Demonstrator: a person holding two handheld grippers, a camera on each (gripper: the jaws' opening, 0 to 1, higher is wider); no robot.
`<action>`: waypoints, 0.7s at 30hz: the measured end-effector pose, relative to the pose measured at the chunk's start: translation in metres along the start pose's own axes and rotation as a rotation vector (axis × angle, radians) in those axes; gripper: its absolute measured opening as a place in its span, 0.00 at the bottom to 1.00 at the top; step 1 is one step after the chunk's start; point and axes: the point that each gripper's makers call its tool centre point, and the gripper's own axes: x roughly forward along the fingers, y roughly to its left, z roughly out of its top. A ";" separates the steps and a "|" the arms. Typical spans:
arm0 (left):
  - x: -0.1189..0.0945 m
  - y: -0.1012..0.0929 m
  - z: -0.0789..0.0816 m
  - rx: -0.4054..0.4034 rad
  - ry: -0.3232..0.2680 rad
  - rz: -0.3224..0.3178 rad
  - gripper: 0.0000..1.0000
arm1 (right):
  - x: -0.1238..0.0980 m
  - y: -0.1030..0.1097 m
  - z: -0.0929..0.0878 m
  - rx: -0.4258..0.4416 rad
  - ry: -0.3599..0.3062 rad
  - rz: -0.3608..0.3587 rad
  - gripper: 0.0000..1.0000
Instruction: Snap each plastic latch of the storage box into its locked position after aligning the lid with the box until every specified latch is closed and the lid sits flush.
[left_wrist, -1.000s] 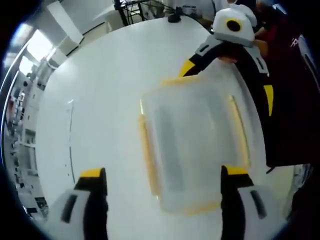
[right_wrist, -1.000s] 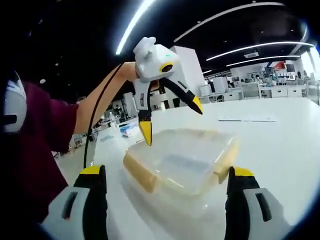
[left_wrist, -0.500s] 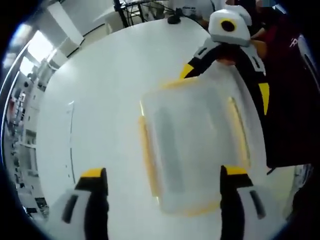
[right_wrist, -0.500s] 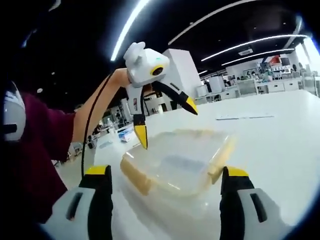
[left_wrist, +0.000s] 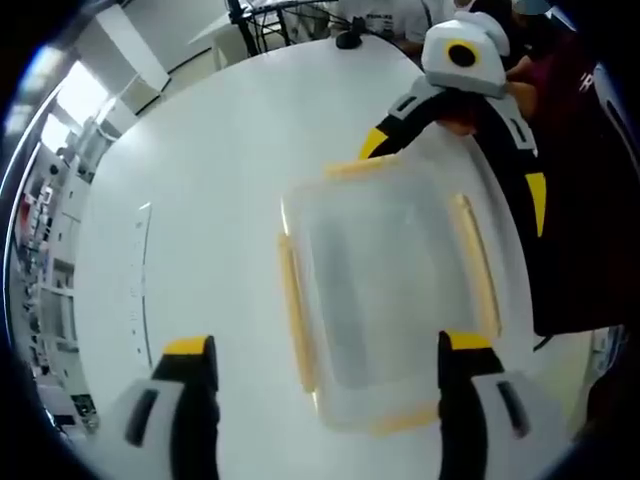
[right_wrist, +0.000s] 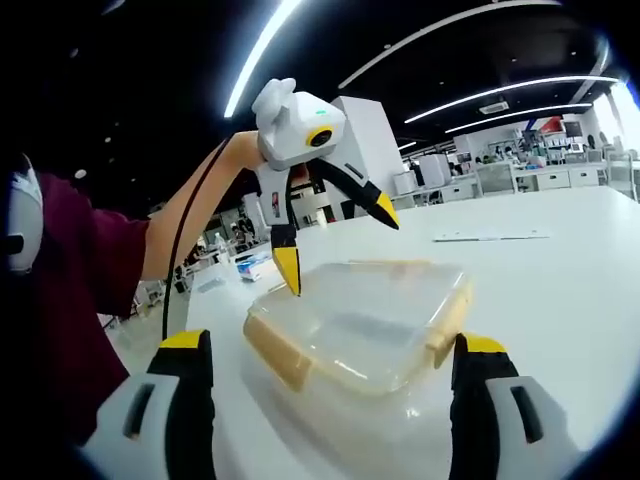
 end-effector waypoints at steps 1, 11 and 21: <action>-0.001 -0.001 0.000 -0.002 -0.001 0.002 0.89 | -0.001 -0.004 0.000 -0.008 0.001 -0.002 1.00; -0.010 -0.007 -0.003 -0.029 -0.035 0.053 0.82 | 0.002 -0.007 0.007 -0.101 -0.065 -0.054 1.00; -0.017 -0.008 -0.005 -0.059 -0.124 0.121 0.79 | -0.005 0.000 0.015 -0.123 -0.110 -0.062 1.00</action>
